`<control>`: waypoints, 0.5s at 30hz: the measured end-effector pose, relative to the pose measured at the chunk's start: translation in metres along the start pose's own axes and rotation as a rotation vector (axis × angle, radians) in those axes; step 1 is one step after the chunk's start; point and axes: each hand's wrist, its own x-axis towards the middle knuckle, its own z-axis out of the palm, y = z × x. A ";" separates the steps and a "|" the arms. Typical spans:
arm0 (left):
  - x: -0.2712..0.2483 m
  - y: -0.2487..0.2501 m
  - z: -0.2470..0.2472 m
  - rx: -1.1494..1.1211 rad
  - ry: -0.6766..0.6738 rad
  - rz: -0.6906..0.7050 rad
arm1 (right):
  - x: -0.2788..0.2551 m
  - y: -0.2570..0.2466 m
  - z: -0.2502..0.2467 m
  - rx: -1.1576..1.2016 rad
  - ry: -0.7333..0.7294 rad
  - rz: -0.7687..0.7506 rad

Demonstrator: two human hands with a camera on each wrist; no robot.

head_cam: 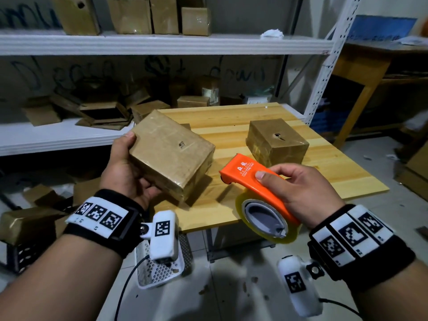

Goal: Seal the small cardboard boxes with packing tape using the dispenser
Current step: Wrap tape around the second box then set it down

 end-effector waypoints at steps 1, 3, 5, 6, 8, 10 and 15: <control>-0.001 -0.001 0.001 -0.003 -0.006 -0.013 | 0.000 0.000 0.000 0.003 0.001 0.001; -0.004 -0.002 0.003 -0.013 -0.025 -0.030 | 0.001 0.000 0.000 0.014 0.005 0.007; -0.005 -0.003 0.004 -0.030 -0.035 -0.046 | 0.001 0.000 0.000 0.013 0.002 0.011; -0.005 -0.004 0.004 -0.036 -0.038 -0.061 | 0.001 0.000 0.000 0.010 -0.002 0.011; -0.007 -0.007 0.006 -0.030 -0.048 -0.104 | 0.001 0.001 0.001 0.008 -0.011 0.011; -0.009 -0.011 0.008 -0.036 -0.066 -0.157 | 0.001 0.001 0.001 0.007 -0.012 0.012; -0.011 -0.019 0.012 -0.032 -0.107 -0.220 | 0.001 0.000 0.001 0.004 0.009 0.010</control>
